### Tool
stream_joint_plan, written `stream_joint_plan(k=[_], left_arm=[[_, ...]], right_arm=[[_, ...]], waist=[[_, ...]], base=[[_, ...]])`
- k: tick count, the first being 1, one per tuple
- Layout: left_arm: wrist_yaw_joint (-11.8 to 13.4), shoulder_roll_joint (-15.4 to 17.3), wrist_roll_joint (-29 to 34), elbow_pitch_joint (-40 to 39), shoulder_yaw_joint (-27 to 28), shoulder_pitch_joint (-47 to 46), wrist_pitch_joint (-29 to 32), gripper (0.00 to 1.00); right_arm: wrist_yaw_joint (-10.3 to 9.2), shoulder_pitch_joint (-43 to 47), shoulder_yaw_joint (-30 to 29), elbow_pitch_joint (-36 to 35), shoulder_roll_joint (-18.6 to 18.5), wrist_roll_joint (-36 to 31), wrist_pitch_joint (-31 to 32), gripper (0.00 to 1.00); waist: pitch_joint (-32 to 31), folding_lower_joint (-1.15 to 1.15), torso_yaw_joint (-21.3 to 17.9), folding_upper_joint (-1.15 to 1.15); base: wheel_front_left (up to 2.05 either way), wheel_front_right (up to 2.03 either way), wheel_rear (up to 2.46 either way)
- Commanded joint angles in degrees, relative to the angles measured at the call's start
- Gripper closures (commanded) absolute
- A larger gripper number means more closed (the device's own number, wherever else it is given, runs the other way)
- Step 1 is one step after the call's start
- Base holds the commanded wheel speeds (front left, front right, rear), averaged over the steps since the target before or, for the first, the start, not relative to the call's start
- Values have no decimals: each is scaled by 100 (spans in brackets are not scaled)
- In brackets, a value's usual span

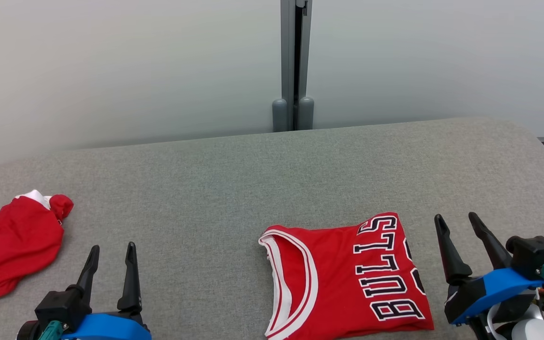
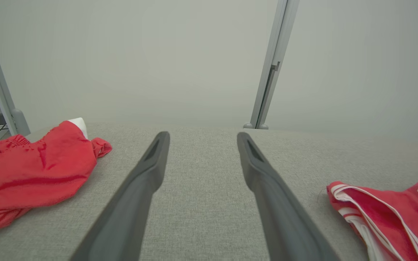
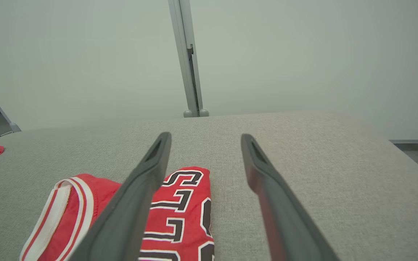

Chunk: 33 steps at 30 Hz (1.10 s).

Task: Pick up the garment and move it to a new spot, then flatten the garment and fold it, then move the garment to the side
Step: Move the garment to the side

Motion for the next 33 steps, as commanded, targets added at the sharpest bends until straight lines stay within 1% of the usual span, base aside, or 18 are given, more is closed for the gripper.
stream_joint_plan(k=[1, 17, 23, 25, 30, 33], left_arm=[[-9, 24, 17, 21, -26, -7, -26, 0], [0, 85, -86, 189, -92, -113, -21, 0], [35, 107, -100, 137, -98, -121, -22, 0], [29, 117, -86, 117, -107, -121, -22, 0], [35, 100, -75, 86, -162, -154, -23, 0], [20, 94, -58, 79, -226, -206, -24, 0]], right_arm=[[1, -106, 13, 21, -40, 16, -32, 0], [1, -205, 196, 244, -158, 179, -103, 0], [1, -370, 368, 237, -254, 201, 90, 0], [1, -476, 366, 360, -247, 257, 391, 0], [1, -835, 420, 862, -265, 295, 1778, 0], [1, -967, 402, 1150, -293, 228, 2477, 0]], waist=[[-2, 1, 6, 0], [14, 1, 21, 0], [59, 1, 43, 0], [78, 1, 52, 0], [110, 1, 137, 0], [130, 1, 227, 0]], base=[[0, 0, 0], [0, 0, 0], [0, 0, 0], [0, 0, 0], [0, 0, 0], [0, 0, 0]])
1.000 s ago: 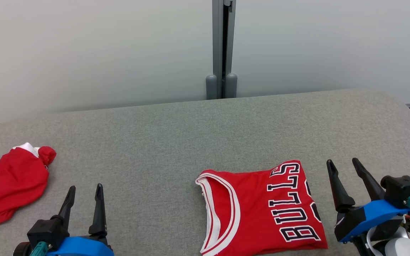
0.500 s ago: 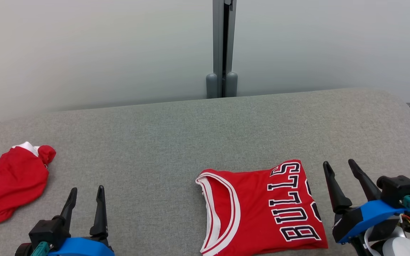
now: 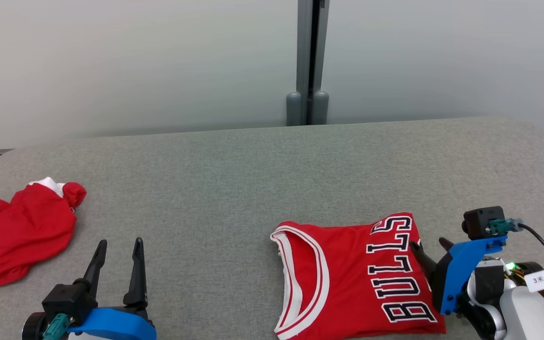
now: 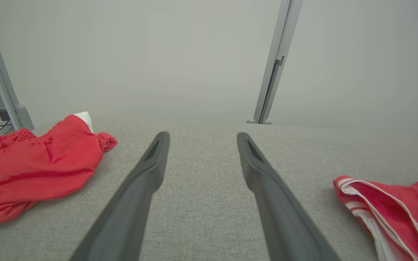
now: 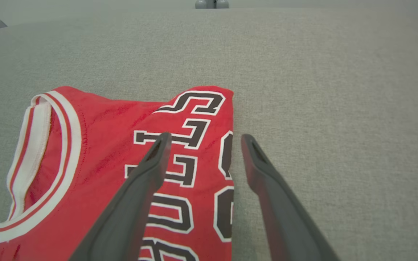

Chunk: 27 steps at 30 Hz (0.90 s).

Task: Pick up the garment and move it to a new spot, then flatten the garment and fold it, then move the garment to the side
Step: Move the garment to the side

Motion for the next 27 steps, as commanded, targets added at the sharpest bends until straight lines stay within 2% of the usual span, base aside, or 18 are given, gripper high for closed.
stream_joint_plan(k=[1, 11, 17, 24, 25, 26, 27], left_arm=[[-14, 21, 25, -22, -56, -109, -24, 0], [-24, 70, 14, -127, -78, -215, -25, 0], [-29, 32, 17, -179, -121, -264, -25, 0], [-45, 37, 19, -209, -183, -340, -25, 0], [-47, 43, 21, -210, -189, -347, -25, 0], [-49, 46, 21, -211, -195, -354, -25, 0], [-46, 49, 21, -209, -203, -359, -25, 0]], right_arm=[[1, -114, -49, 162, -42, -78, 336, 0], [1, -260, -369, 800, 155, -419, 1583, 0], [1, -369, -389, 1046, 95, -533, 1800, 0], [-5, -384, -224, 1329, -165, -602, 1987, 0], [-6, -366, -147, 1365, -202, -602, 2007, 7], [-5, -357, -81, 1395, -227, -568, 1996, 53], [-5, -355, 5, 1412, -244, -531, 1950, 80]], waist=[[29, 0, 80, 0], [185, 0, 295, 0], [299, 0, 368, 0], [386, 0, 428, 0], [396, 0, 436, 0], [407, 0, 443, 0], [413, 0, 450, 0]], base=[[0, 0, 0], [0, 0, 0], [0, 0, 0], [0, 0, 0], [0, 0, 0], [0, 0, 0], [0, 0, 0]])
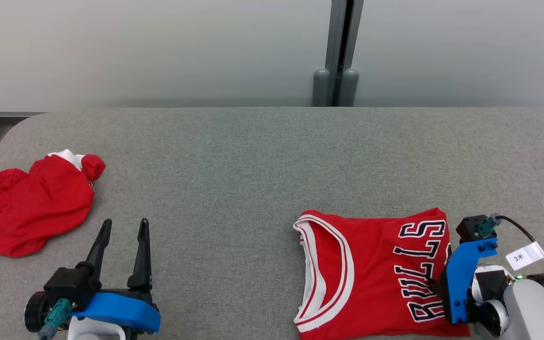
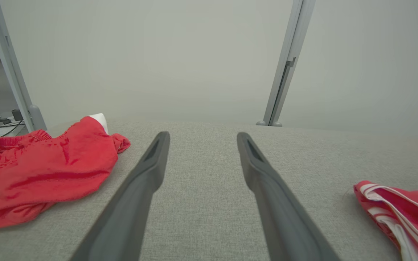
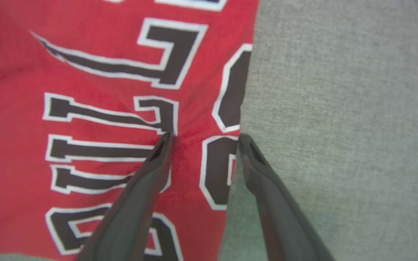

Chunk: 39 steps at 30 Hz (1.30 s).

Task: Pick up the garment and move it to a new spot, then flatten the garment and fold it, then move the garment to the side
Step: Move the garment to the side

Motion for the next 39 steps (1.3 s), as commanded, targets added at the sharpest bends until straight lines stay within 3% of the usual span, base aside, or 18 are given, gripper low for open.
stream_joint_plan(k=[1, 16, 30, 39], left_arm=[[-25, 19, 0, -19, -33, -91, -25, 0], [-25, -45, -13, -87, -71, -127, -25, 0], [-66, 57, 95, -307, -67, -468, -26, 0], [-87, 320, 170, -503, -213, -868, 2, 0]], right_arm=[[-11, 120, 196, 187, -97, 86, -24, 100], [-10, -952, 1494, -126, -1024, 425, -1004, 100], [-10, -2338, 2595, 51, -1707, 581, -1429, 100], [-10, -3207, 2742, 219, -1752, 471, -1800, 100]], waist=[[16, 0, 17, 0], [126, 0, -235, 0], [692, 0, -1357, 0], [1404, 0, -1817, 0]], base=[[0, 0, 0], [0, 0, 0], [0, 0, 0], [0, 0, 0]])
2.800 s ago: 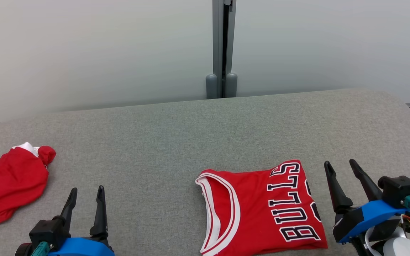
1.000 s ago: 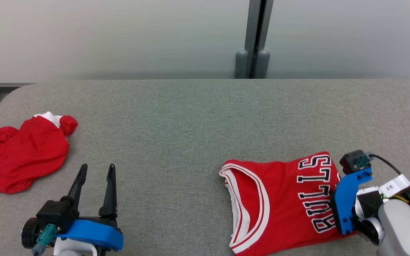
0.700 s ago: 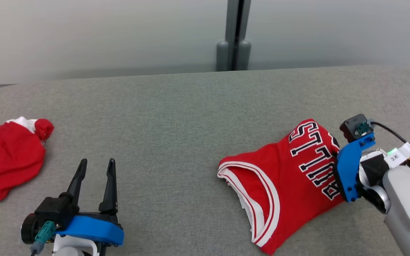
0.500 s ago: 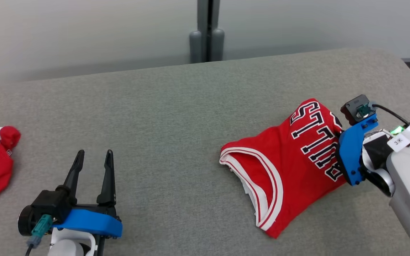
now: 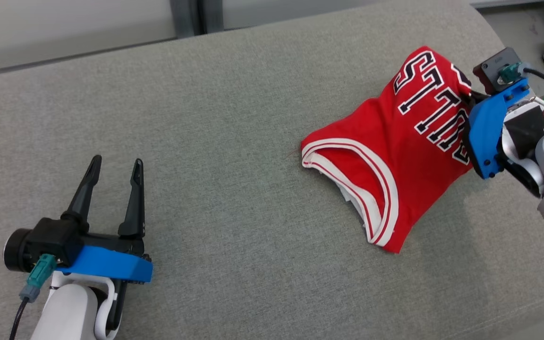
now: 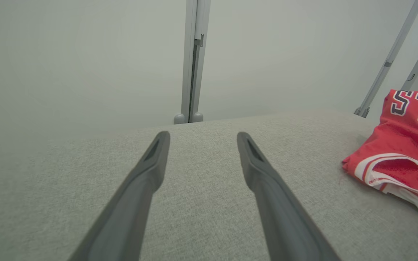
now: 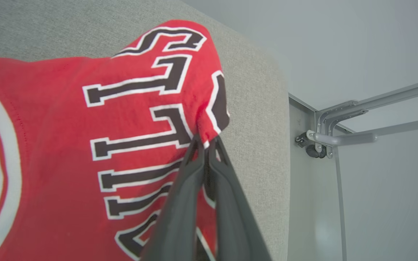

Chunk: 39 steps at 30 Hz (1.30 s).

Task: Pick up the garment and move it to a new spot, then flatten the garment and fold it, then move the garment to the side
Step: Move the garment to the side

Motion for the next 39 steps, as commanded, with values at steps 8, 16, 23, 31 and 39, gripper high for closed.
stream_joint_plan(k=[8, 16, 23, 31, 39], left_arm=[[26, 361, 124, -463, 4, -338, 114, 0], [46, 599, 168, -777, 0, -339, 313, 0], [57, 704, 160, -1016, -37, -348, 464, 0], [93, 748, 102, -1122, -41, -228, 510, 0], [125, 652, 49, -1021, -133, -192, 430, 0]], right_arm=[[-9, -594, -757, 460, -111, -275, -472, 100], [-9, -619, -1551, 621, -138, -711, -959, 100], [-9, -641, -2004, 752, -120, -1191, -1355, 100], [-9, -398, -2524, 1078, 75, -1628, -1294, 100], [-9, -179, -2885, 1182, 291, -2027, -1273, 0]], waist=[[714, 0, -336, 0], [983, 0, -617, 0], [1107, 0, -636, 0], [1106, 0, -552, 0], [881, 0, -427, 0]], base=[[0, 0, 0], [0, 0, 0], [0, 0, 0], [0, 0, 0], [0, 0, 0]])
